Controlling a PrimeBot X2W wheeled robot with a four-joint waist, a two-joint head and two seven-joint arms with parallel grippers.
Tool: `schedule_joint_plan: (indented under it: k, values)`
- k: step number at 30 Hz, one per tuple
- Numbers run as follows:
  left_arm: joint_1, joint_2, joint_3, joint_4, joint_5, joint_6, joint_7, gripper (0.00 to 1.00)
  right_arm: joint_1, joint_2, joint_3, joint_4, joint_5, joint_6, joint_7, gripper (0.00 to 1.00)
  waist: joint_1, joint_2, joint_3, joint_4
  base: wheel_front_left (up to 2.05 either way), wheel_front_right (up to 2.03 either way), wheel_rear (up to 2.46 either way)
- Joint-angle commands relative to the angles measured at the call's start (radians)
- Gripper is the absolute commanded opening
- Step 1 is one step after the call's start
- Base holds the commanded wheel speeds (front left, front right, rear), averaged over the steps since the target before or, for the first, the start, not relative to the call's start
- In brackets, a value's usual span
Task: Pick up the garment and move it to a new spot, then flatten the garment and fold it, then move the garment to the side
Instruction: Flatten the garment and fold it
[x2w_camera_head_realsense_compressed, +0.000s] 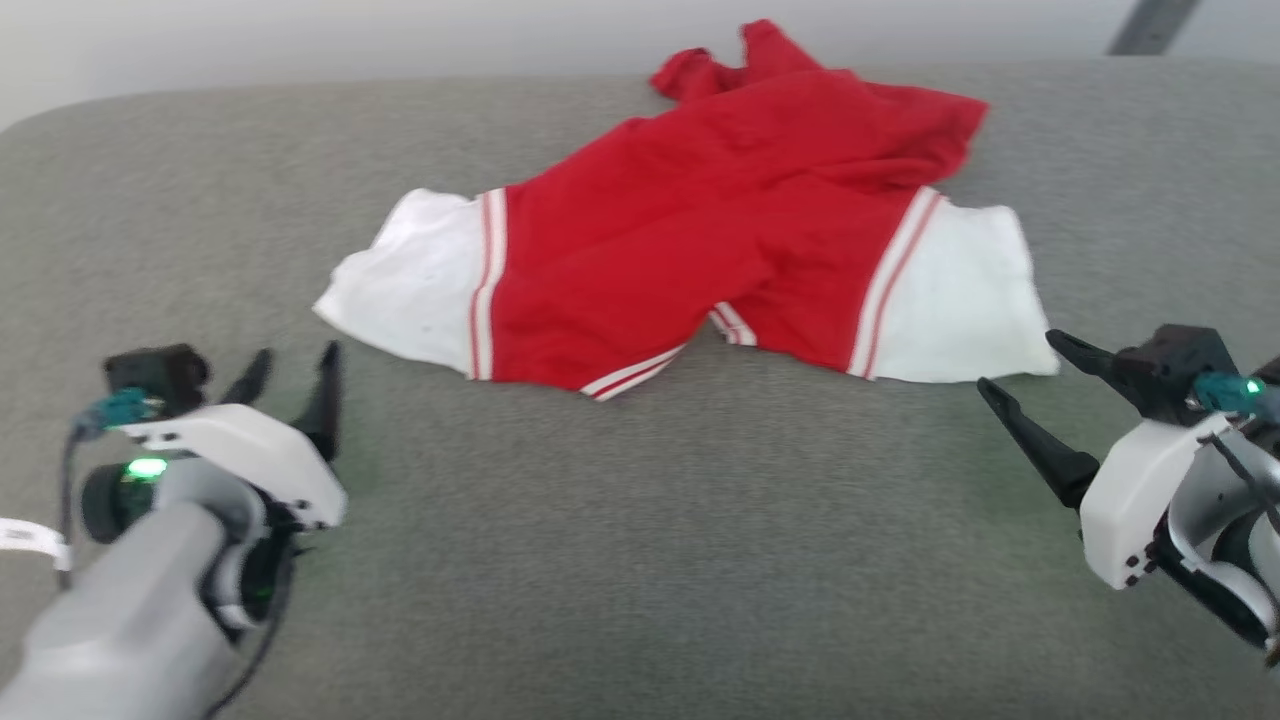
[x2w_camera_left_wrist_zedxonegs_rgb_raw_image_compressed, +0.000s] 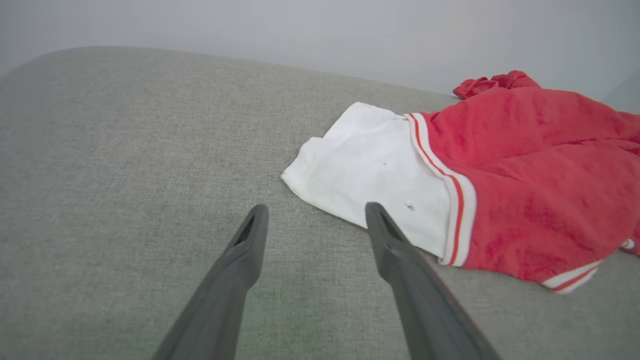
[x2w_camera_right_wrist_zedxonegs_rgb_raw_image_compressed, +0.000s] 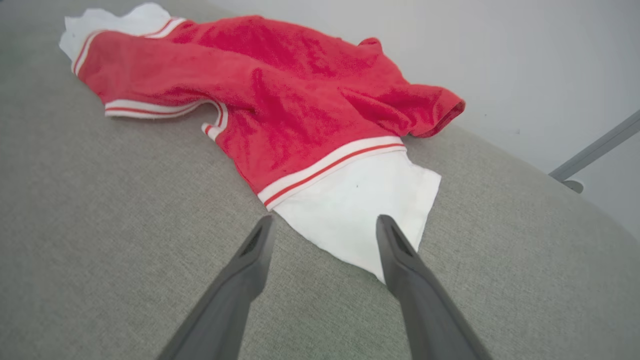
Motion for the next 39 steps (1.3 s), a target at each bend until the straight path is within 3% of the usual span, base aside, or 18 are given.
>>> schedule_joint_plan:
  k: [1, 8, 14, 15, 23, 29, 32, 37, 39]
  values:
    - [0.016, -0.02, 0.022, -0.016, 0.029, 0.015, -0.011, 1.0, -0.032, -0.026, 0.031, 0.012, 0.016, 0.0, 0.022, 1.0, 0.0, 0.0, 0.007, 0.049, 0.0, 0.0, 0.0]
    - [0.156, -0.177, 0.29, -0.212, 0.401, 0.087, -0.013, 1.0, -0.205, -0.151, 0.236, 0.118, 0.107, 0.0, 0.102, 1.0, 0.0, 0.0, 0.04, 0.149, 0.0, 0.0, 0.0]
    - [0.296, -0.296, 0.436, -0.346, 0.697, 0.09, -0.014, 1.0, -0.345, -0.238, 0.48, 0.166, 0.185, 0.0, 0.175, 1.0, 0.0, 0.0, 0.066, 0.212, 0.0, 0.0, 0.0]
    - [0.296, -0.296, 0.436, -0.346, 0.697, 0.09, -0.014, 1.0, -0.345, -0.238, 0.48, 0.166, 0.185, 0.0, 0.175, 1.0, 0.0, 0.0, 0.066, 0.212, 0.0, 0.0, 0.0]
    - [0.385, -0.415, 0.571, -0.474, 0.912, 0.049, -0.014, 1.0, -0.547, -0.325, 0.785, 0.232, 0.231, -0.003, 0.308, 1.0, 0.0, 0.0, 0.118, 0.258, 0.0, 0.0, 0.0]
    - [0.403, -0.477, 0.637, -0.505, 0.974, -0.006, -0.014, 1.0, -0.596, -0.319, 0.851, 0.25, 0.222, -0.008, 0.331, 1.0, 0.0, 0.0, 0.15, 0.269, 0.0, 0.0, 0.0]
    - [0.392, -0.49, 0.665, -0.506, 0.994, -0.041, -0.014, 1.0, -0.59, -0.311, 0.857, 0.26, 0.234, -0.008, 0.334, 0.0, 0.0, 0.0, 0.158, 0.266, 0.0, 0.0, 0.0]
    - [0.364, -0.48, 0.7, -0.503, 1.023, -0.112, -0.014, 1.0, -0.59, -0.3, 0.859, 0.262, 0.236, -0.003, 0.317, 0.0, 0.0, 0.0, 0.159, 0.245, 0.0, 0.0, 0.0]
    - [0.319, -0.443, 0.698, -0.475, 1.033, -0.178, -0.014, 1.0, -0.59, -0.285, 0.859, 0.256, 0.237, -0.002, 0.305, 0.0, 0.0, 0.0, 0.152, 0.227, 0.0, 0.0, 0.0]
